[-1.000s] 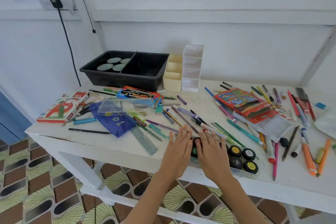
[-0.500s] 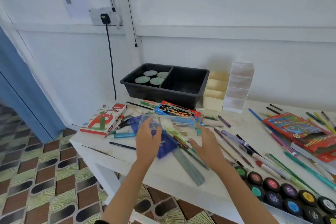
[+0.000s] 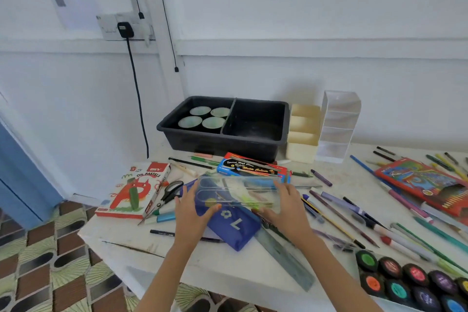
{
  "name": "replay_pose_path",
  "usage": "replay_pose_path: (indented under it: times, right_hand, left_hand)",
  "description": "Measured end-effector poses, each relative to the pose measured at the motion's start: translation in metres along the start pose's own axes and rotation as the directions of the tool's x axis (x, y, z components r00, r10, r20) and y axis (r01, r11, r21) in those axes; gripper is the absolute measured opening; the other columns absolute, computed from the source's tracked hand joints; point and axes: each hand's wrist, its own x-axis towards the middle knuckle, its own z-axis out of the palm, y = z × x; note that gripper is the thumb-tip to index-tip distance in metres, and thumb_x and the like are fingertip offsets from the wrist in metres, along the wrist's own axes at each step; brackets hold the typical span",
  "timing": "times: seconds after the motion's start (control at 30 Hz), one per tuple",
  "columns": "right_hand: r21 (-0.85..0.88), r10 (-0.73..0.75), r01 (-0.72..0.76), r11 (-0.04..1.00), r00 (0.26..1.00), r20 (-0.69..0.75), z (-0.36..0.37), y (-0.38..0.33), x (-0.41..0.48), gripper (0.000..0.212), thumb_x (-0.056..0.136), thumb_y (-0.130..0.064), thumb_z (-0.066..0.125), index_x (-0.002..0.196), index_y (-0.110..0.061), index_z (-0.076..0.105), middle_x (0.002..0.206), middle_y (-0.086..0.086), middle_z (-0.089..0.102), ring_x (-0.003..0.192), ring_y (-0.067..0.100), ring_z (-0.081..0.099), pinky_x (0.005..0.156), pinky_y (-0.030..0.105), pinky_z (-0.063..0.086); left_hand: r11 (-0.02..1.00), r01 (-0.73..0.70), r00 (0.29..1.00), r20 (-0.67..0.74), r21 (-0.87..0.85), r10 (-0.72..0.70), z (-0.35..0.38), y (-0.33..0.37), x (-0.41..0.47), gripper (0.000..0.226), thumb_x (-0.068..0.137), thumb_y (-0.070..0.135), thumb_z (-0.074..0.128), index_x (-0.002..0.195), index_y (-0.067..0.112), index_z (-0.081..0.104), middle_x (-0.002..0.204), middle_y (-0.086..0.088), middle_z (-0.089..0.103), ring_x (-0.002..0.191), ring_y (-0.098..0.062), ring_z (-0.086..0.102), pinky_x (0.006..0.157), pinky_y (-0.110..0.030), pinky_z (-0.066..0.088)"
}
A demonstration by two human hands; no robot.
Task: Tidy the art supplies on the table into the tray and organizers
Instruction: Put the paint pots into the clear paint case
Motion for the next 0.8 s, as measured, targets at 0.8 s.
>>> replay_pose_path:
  times: [0.8]
  right_hand:
    - [0.164, 0.066, 0.011, 0.986, 0.885, -0.460, -0.132, 0.079, -0.120, 0.056, 0.078, -0.024, 0.074, 0.129, -0.013, 0.055, 0.125, 0.010, 0.045, 0.121, 0.019, 0.039, 0.095, 0.004, 0.029]
  left_hand:
    - [0.893, -0.290, 0.956, -0.060, -0.344, 0.287, 0.070, 0.137, -0.094, 0.069, 0.072, 0.019, 0.079, 0.134, 0.025, 0.049, 0.133, 0.010, 0.053, 0.121, -0.004, 0.048, 0.097, -0.010, 0.038]
